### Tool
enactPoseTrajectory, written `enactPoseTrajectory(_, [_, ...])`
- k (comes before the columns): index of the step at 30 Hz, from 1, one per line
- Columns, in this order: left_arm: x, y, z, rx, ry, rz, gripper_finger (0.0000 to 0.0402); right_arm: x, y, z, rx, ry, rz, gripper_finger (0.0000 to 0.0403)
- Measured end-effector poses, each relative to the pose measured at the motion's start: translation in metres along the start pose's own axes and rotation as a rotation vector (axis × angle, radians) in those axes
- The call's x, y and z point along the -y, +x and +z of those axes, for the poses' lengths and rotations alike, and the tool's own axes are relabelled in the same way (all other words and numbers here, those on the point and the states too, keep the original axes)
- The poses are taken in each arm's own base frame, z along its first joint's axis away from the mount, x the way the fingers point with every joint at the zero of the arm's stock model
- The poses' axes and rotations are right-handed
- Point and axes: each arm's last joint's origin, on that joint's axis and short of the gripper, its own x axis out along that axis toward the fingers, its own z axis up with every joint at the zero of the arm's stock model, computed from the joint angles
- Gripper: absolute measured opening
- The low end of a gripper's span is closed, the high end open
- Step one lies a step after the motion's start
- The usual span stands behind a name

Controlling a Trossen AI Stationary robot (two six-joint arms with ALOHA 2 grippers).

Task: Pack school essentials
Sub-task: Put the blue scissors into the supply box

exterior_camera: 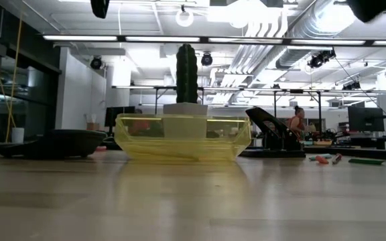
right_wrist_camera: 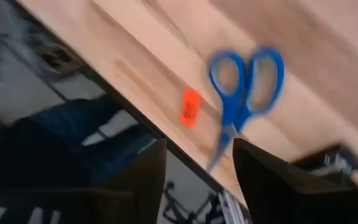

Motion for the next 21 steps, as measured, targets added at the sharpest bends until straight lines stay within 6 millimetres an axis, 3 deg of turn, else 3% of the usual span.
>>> enactPoseTrajectory(6, [-0.002, 0.001, 0.000, 0.001, 0.015, 0.007, 0.0000, 0.001, 0.042, -0.006, -0.031, 0.120, -0.157, 0.0163])
enactPoseTrajectory(21, [-0.004, 0.002, 0.001, -0.007, 0.012, -0.030, 0.0000, 0.001, 0.096, 0.007, 0.034, 0.171, -0.241, 0.0161])
